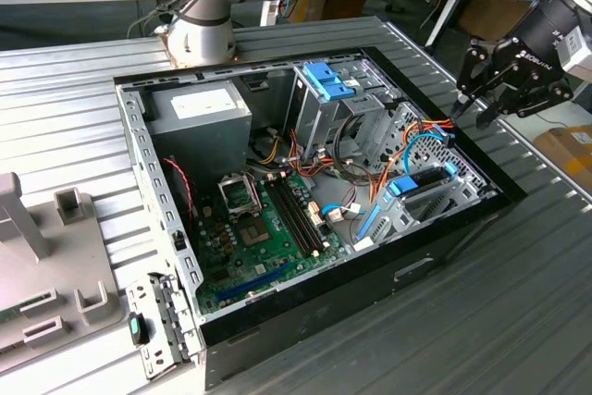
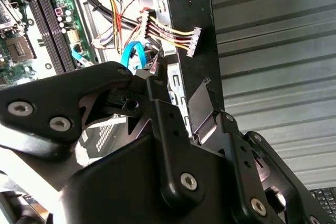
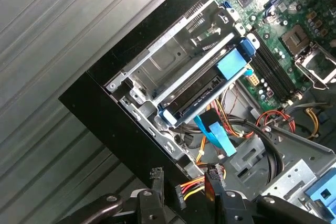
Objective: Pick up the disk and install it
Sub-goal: 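Insert the first disk wire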
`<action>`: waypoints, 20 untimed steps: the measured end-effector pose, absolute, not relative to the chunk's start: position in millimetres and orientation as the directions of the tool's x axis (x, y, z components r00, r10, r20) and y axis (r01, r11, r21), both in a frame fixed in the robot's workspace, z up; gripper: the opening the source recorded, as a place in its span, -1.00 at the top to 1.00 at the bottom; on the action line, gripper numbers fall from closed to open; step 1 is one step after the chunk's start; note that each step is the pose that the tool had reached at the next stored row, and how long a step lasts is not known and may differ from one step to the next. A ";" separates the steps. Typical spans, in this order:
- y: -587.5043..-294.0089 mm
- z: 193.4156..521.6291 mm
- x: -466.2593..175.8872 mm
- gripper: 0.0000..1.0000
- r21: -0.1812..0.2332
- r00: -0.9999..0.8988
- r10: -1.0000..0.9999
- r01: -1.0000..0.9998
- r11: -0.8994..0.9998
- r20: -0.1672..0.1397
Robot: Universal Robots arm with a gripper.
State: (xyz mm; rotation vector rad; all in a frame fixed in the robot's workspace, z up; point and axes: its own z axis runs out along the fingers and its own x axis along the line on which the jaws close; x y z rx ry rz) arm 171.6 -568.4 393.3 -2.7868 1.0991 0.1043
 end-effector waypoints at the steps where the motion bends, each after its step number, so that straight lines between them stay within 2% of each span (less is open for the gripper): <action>1: -568.4 393.2 171.6 0.11 -0.108 0.730 -0.673 -0.683 -0.722 -0.117; 13: -558.6 383.3 183.2 0.11 -0.112 0.730 -0.673 -0.683 -0.722 -0.121; 20: -558.6 366.1 185.8 0.11 -0.112 0.730 -0.672 -0.683 -0.722 -0.121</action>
